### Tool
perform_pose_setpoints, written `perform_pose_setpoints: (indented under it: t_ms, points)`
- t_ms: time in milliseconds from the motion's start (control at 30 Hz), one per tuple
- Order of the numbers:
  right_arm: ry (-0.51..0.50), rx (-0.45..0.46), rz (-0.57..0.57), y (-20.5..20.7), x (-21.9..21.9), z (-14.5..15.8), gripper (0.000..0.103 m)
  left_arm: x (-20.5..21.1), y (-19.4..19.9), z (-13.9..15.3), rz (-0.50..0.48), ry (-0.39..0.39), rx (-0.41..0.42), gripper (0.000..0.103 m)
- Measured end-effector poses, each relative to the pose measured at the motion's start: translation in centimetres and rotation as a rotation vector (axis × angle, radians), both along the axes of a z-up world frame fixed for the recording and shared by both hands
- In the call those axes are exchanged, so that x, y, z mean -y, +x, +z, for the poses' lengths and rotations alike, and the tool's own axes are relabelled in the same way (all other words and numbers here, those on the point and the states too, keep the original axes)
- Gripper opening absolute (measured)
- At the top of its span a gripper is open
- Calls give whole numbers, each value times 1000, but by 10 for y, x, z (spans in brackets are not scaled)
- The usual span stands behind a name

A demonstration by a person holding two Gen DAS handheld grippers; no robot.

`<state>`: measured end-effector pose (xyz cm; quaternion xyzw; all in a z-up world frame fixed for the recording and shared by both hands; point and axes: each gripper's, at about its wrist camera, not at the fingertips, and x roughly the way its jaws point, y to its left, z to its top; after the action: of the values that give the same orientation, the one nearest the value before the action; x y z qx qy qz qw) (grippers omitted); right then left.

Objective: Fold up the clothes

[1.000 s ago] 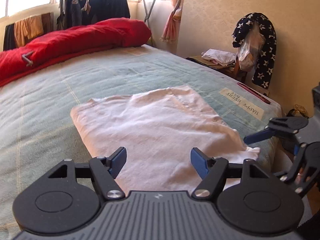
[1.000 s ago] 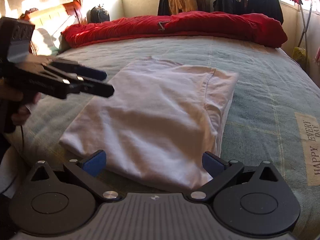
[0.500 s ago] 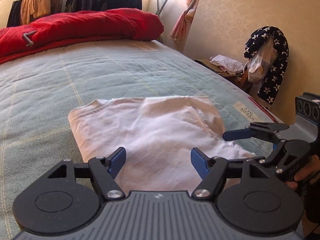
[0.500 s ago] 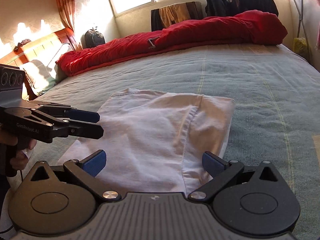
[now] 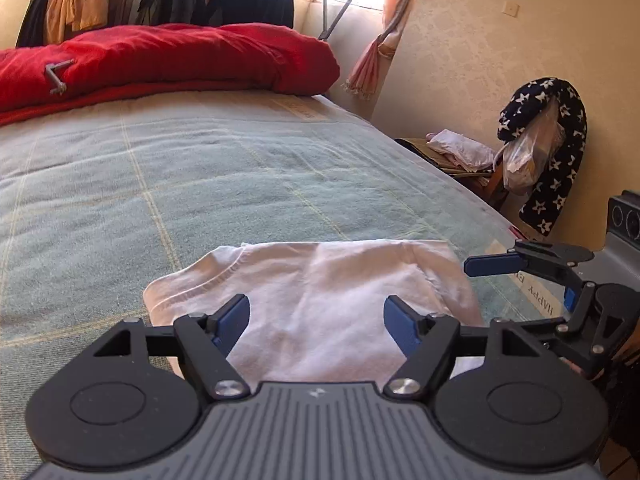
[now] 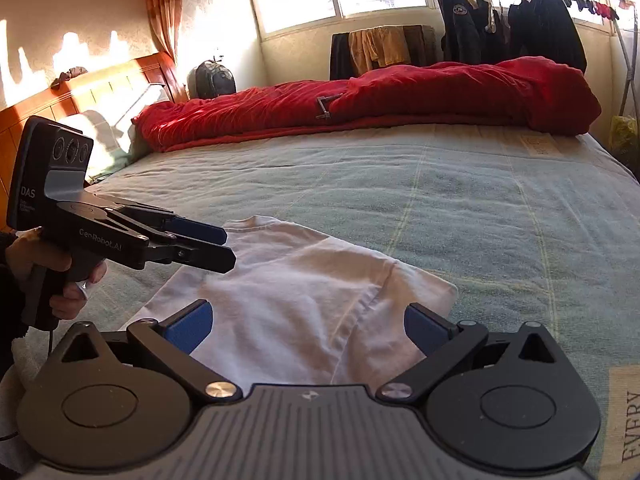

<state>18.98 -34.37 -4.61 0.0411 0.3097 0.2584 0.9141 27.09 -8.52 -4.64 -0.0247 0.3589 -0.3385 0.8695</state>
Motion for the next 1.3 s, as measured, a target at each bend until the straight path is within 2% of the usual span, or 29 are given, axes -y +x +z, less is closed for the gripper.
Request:
perform_pose_setpoints:
  t_ms: [100, 167, 267, 367, 433, 567, 700, 767, 867, 1067, 1133, 1300]
  points:
    - [10, -65, -51, 19, 5, -27, 103, -3, 9, -17, 31, 21, -28, 74]
    - [19, -65, -81, 19, 10, -36, 103, -8, 10, -18, 30, -3, -34, 75]
    - [74, -72, -109, 15, 21, -31, 103, -10, 12, -9, 44, -25, -39, 73]
    - [76, -11, -122, 12, 21, -15, 103, -4, 17, 6, 1, -89, -28, 74]
    - [65, 43, -116, 9, 15, -3, 103, 9, 22, 10, -44, -141, -49, 74]
    - [83, 53, -50, 8, 1, 0, 103, 38, 39, -2, -119, -174, -124, 75]
    - [75, 30, -56, 0, -8, -9, 103, 65, 57, -20, -129, -149, -155, 75]
    - [84, 20, -67, -5, -10, -11, 103, 75, 66, -21, -119, -111, -133, 75]
    - [107, 17, -85, -13, -8, -10, 103, 79, 74, -8, -81, -64, -87, 75]
    - [158, 30, -112, -30, 2, -2, 103, 43, 55, 23, -106, -70, -46, 79]
    - [170, 24, -115, -33, 2, -3, 103, 31, 48, 20, -106, -51, -58, 79]
    - [155, 7, -123, -38, -6, -2, 103, 19, 55, -6, -3, 27, -111, 79]
